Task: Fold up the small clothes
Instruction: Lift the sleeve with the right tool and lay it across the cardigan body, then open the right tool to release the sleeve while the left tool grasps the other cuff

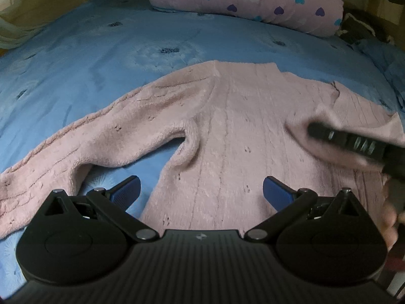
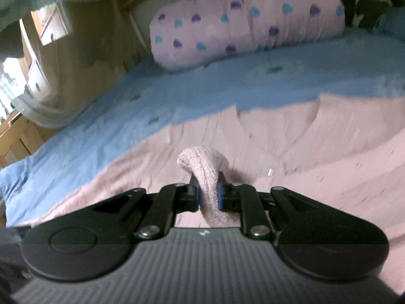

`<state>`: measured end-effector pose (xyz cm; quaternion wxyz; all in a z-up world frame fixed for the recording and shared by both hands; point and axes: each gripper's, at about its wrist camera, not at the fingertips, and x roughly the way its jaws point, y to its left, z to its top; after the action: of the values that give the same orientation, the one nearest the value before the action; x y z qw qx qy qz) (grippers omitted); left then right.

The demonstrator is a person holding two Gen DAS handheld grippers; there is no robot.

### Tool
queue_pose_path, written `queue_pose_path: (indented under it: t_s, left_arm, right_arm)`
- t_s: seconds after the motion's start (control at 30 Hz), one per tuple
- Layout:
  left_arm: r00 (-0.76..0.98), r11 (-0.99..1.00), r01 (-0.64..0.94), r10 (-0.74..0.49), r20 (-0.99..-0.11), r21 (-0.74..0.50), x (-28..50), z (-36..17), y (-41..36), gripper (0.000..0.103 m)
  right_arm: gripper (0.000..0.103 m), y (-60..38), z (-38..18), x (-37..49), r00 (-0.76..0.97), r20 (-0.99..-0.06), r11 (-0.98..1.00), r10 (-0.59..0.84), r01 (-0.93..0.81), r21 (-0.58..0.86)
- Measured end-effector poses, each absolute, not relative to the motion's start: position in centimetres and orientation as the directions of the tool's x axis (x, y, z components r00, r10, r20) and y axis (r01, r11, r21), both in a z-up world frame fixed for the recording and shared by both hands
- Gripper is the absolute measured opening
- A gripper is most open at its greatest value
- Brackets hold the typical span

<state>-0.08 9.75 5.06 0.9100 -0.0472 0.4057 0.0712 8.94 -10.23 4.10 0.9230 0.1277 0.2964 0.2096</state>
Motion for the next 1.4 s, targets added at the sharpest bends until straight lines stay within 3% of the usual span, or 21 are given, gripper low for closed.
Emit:
queue_pose_path:
  t_s: [0.03,0.1,0.17,0.2,0.27,0.6,0.97,1.2,1.4]
  left_arm:
    - [0.662,0.985,-0.168,0.091,-0.744,-0.029,0.0,5.1,9.7,0.103]
    - [0.665,0.986,-0.164,0.089,-0.741,-0.029,0.1,5.3,9.4,0.103]
    - [0.67,0.987,-0.157,0.086,-0.738,-0.028,0.3,5.5,9.1,0.103]
    - [0.672,0.988,-0.153,0.085,-0.735,-0.026,0.4,5.6,8.9,0.103]
    - [0.678,0.989,-0.143,0.08,-0.73,-0.025,0.5,6.0,8.3,0.103]
    - [0.704,0.996,-0.08,0.036,-0.71,-0.028,2.2,7.0,5.0,0.103]
    - [0.714,0.998,-0.025,0.057,-0.698,0.055,6.2,4.5,1.1,0.103]
    - [0.699,1.0,-0.011,0.01,-0.715,0.004,8.3,2.8,0.9,0.082]
    - [0.703,0.999,-0.005,-0.02,-0.711,-0.033,8.6,2.0,1.2,0.082]
  right_arm:
    - [0.018,-10.0,3.7,9.0,0.725,-0.51,0.881,0.463,-0.314,0.354]
    - [0.031,-9.7,3.3,8.8,0.712,-0.54,0.893,0.448,-0.323,0.315]
    - [0.035,-9.6,3.1,8.6,0.709,-0.549,0.896,0.443,-0.336,0.289]
    - [0.044,-9.7,3.2,8.5,0.706,-0.551,0.895,0.445,-0.344,0.283]
    - [0.052,-9.8,3.4,8.1,0.69,-0.563,0.89,0.455,-0.366,0.271]
    - [0.052,-14.6,7.0,5.5,0.705,-0.576,0.904,0.414,-0.395,0.167]
    - [0.052,-23.1,8.3,5.5,0.801,-0.55,0.97,0.237,-0.164,0.178]
    - [0.052,-27.4,7.8,6.7,0.829,-0.548,0.976,0.11,0.014,0.216]
    - [0.052,-28.7,7.9,7.0,0.837,-0.54,0.966,0.083,0.066,0.25]
